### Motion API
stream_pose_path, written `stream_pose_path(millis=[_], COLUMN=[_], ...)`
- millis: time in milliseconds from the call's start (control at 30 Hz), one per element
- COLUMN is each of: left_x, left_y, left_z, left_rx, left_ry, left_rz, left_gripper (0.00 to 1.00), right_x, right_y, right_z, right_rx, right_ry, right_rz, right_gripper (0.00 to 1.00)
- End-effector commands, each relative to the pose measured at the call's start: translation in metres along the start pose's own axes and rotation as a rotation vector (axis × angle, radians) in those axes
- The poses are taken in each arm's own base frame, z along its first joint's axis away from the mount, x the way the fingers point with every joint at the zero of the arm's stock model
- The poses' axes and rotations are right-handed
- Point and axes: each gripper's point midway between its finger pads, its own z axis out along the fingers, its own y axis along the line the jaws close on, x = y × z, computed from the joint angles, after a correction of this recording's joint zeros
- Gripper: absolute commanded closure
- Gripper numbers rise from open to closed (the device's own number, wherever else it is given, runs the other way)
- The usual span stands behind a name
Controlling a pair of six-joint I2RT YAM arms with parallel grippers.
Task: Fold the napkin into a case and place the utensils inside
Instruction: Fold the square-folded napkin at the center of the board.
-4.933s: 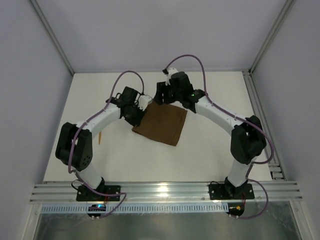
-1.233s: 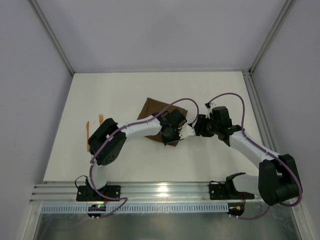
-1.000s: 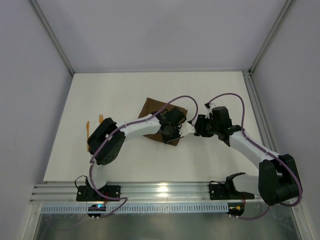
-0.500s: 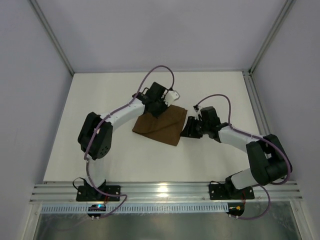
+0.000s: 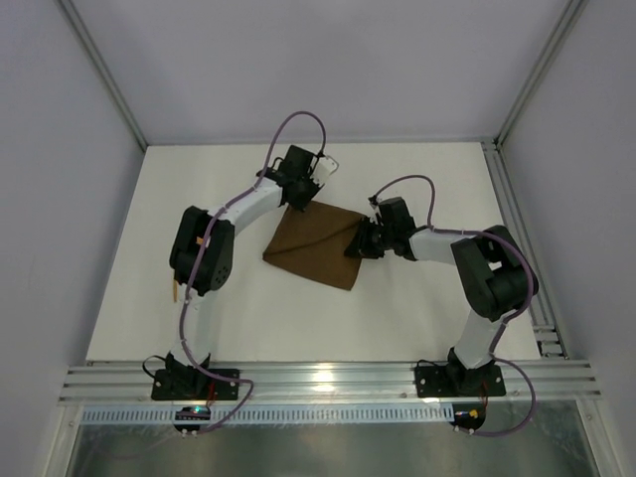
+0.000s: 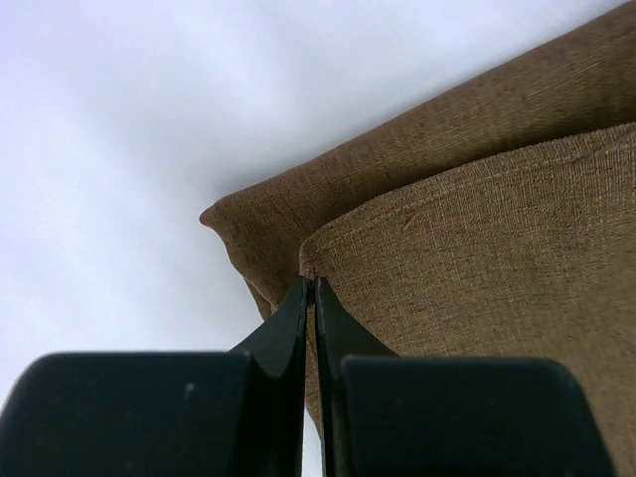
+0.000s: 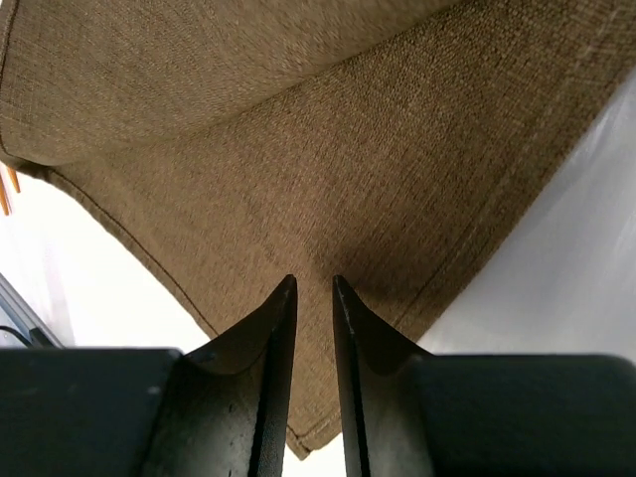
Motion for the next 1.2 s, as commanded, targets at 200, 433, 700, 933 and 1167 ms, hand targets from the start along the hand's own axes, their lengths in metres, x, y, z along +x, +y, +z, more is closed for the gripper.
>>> stream_pose_path(millis=[200,433,700,933,1167], left_x=[-0.008,-0.011,-0.009,0.016,0.014], left_y=[0.034,0.053,0.054,0.041,0.044], left_z=[0.019,0.023,0.036,0.047,0.033], left_rx=[-0.087,-0.158,-0.141,-0.111,-0.124], left_ry=[-0.039,-0.05,-0.037,0.018,0.02], left_rz=[-0.039,-0.103,-0.113,-0.128,-0.163], left_gripper=[1.0,1.0,1.0,0.99,0.72], right_x=[-0.019,-0.009,-0.006,-0.054,-0.113], right_y=[0.007,-0.001,0.0,0.041,0.048], right_z=[0.008,0.011,0.009,-0.017,-0.01], right_rx=[0.008,0.03,0.03,-0.019,0.012], right_ry=[-0.043,-0.014,-0.01,-0.115,-0.164], right_rz=[-0.01,0.002,-0.005,-0.152,-0.142], right_gripper=[0.76,0.76,0.76,0.75,0.75])
